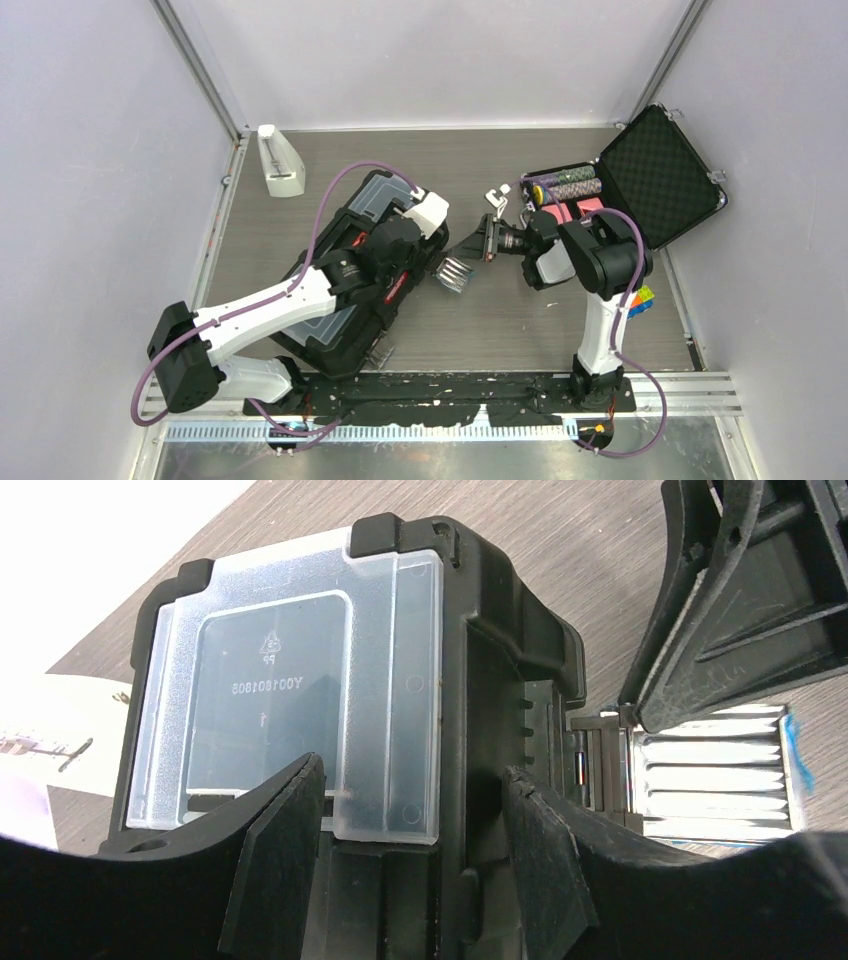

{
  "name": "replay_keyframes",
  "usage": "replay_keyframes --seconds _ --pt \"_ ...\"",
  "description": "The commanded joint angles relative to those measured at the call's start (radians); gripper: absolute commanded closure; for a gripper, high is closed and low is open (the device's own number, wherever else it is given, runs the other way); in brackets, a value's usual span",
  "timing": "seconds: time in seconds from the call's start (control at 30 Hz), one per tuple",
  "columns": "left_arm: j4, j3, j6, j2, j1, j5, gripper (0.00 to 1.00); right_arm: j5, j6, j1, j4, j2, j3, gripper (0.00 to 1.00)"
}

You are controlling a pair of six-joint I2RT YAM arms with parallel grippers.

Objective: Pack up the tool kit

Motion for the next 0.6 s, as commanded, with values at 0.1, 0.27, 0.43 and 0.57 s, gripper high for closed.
replay_keyframes --seconds 0.1,0.27,0.43,0.57 --pt "-0.066 -0.027 -0.009 0.033 0.039 0.012 0.38 -0.111 -0.024 0.037 -0.212 -0.131 -0.032 0.67" --pt "-0.057 -0.025 -0.013 0.027 0.039 0.038 0.38 0.010 -0.494 0.079 -0.965 -0.282 0.073 0.74" --pt "-0.047 -0.024 -0.022 0.011 0.040 0.064 0.38 0.168 -0.722 0.120 -1.543 -0.375 0.250 0.86" --pt "-0.043 -0.022 -0.032 -0.014 0.039 0.097 0.38 0.186 -0.688 0.121 -1.649 -0.401 0.322 0.86"
